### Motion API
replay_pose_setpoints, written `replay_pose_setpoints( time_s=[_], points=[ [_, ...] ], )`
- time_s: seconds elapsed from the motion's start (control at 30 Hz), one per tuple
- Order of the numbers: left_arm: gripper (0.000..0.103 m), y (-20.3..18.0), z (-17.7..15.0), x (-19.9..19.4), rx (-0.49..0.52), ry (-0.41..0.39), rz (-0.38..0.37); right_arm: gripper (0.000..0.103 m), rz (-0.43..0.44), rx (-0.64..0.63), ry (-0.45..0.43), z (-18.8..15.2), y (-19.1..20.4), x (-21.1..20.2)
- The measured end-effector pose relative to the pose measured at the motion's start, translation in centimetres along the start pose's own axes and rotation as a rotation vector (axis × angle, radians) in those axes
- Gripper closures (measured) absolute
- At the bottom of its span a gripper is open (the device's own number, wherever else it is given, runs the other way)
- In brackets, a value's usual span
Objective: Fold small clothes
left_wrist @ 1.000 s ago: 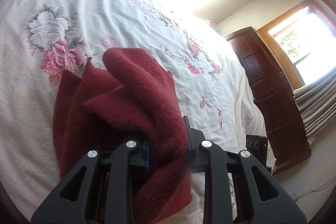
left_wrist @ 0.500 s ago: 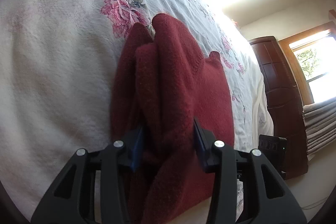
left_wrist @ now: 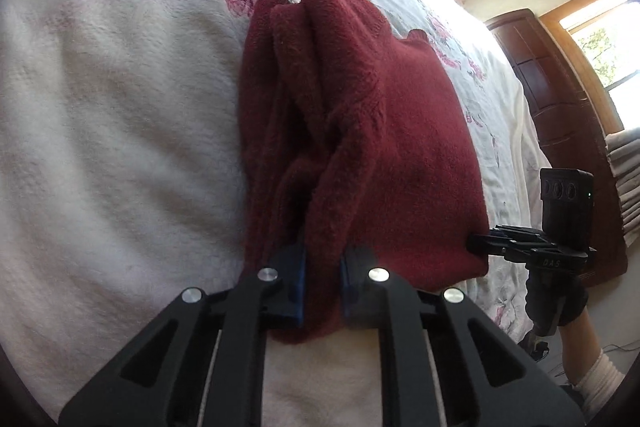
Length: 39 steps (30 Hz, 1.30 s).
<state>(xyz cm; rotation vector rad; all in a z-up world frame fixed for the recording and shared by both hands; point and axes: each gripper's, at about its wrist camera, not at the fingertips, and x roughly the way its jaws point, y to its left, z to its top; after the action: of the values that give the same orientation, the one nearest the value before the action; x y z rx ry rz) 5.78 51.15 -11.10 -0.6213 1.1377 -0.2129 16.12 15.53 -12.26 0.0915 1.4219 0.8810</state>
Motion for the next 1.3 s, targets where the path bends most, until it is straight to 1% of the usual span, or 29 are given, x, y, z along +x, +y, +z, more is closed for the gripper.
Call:
replay_pose_setpoints(
  time_s=[0.07,0.13,0.2,0.23,0.27,0.3,0.33,0.4,0.5,0.57,0.6,0.63,0.67,0.7,0.73,0.8,0.87,0.9,0.93,0.97,1.0,1.03,1.13,1.17,1.23,1.27,1.3],
  points=[
    [0.09,0.6,-0.2,-0.1,-0.035,-0.005,-0.043,0.08,-0.014,0.0,0.007,-0.2,-0.3,0.5],
    [0.085,0.5,0.3,-0.8,-0.038,-0.006,-0.062,0.078,-0.002,-0.003,0.004,0.0,-0.3,0.1],
    [0.065,0.0,1.3,-2.1,-0.034,-0.02,-0.037,0.071,0.01,-0.008,0.001,0.4,-0.3,-0.8],
    [0.061,-0.2,1.8,-3.0,-0.033,-0.044,-0.031,0.068,0.012,-0.009,-0.001,0.7,-0.1,-1.3],
    [0.048,-0.5,2.6,-4.0,-0.029,-0.083,-0.021,0.067,0.015,-0.009,-0.006,0.9,-0.2,-1.7],
    [0.04,-0.9,3.4,-4.9,-0.017,-0.127,-0.006,0.067,0.016,-0.008,-0.013,1.0,-0.3,-2.1],
    [0.039,-1.2,4.3,-5.4,-0.009,-0.158,0.002,0.066,0.016,-0.003,-0.026,1.2,-0.5,-2.5],
    [0.039,-1.8,6.4,-5.2,-0.015,-0.181,0.004,0.066,0.021,0.016,-0.05,1.5,-0.8,-3.2],
    [0.039,-2.7,8.8,-3.6,-0.05,-0.182,-0.031,0.066,0.005,0.024,-0.078,1.7,-1.2,-4.0],
    [0.039,-3.5,10.2,-2.1,-0.063,-0.175,-0.017,0.066,-0.003,0.026,-0.084,1.6,-1.5,-4.1],
    [0.039,-3.7,10.6,-1.2,-0.066,-0.169,0.005,0.066,-0.011,0.027,-0.085,1.7,-1.4,-4.1],
    [0.039,-3.6,10.9,-0.3,-0.085,-0.15,0.037,0.066,-0.018,0.026,-0.086,1.7,-1.5,-4.1],
    [0.047,-3.4,11.1,0.6,-0.112,-0.125,0.042,0.066,-0.019,0.025,-0.085,1.5,-1.7,-4.1],
    [0.065,-2.9,11.0,1.3,-0.14,-0.109,0.019,0.066,-0.021,0.023,-0.081,1.5,-1.8,-4.0],
    [0.072,-2.7,10.9,1.5,-0.157,-0.113,-0.002,0.066,-0.026,0.018,-0.077,1.2,-1.8,-4.0],
    [0.094,-3.1,10.3,0.4,-0.126,-0.177,-0.015,0.066,-0.043,0.006,-0.072,1.1,-1.4,-3.8],
    [0.094,-3.4,9.7,-1.1,-0.084,-0.239,-0.014,0.066,-0.05,-0.004,-0.07,1.2,-1.0,-3.5],
    [0.094,-3.1,9.6,-1.5,-0.074,-0.245,0.001,0.066,-0.05,-0.008,-0.07,1.2,-0.8,-3.4],
    [0.094,-2.4,9.5,-1.3,-0.079,-0.222,0.039,0.066,-0.049,-0.01,-0.07,1.3,-0.6,-3.4],
    [0.093,-1.5,9.4,-0.5,-0.1,-0.181,0.074,0.066,-0.047,-0.008,-0.072,1.3,-0.5,-3.3],
    [0.093,-0.4,9.2,0.1,-0.129,-0.159,0.075,0.066,-0.044,-0.004,-0.072,1.4,-0.4,-3.2],
    [0.093,0.3,8.9,0.4,-0.153,-0.156,0.059,0.066,-0.041,-0.002,-0.073,1.5,-0.1,-3.0],
    [0.088,0.7,8.6,0.4,-0.159,-0.162,0.018,0.066,-0.052,-0.007,-0.074,1.5,0.8,-2.5],
    [0.085,0.5,8.6,0.1,-0.157,-0.16,0.007,0.066,-0.05,-0.003,-0.075,1.6,1.1,-2.3],
    [0.07,-0.2,8.5,-0.9,-0.135,-0.15,-0.004,0.066,-0.042,0.01,-0.082,1.8,1.1,-2.5],
    [0.054,-0.6,8.3,-1.5,-0.121,-0.145,-0.005,0.065,-0.038,0.018,-0.09,2.0,1.1,-2.6],
    [0.039,-1.0,8.1,-1.9,-0.109,-0.137,-0.004,0.064,-0.033,0.03,-0.1,2.3,1.0,-2.8]
  ],
)
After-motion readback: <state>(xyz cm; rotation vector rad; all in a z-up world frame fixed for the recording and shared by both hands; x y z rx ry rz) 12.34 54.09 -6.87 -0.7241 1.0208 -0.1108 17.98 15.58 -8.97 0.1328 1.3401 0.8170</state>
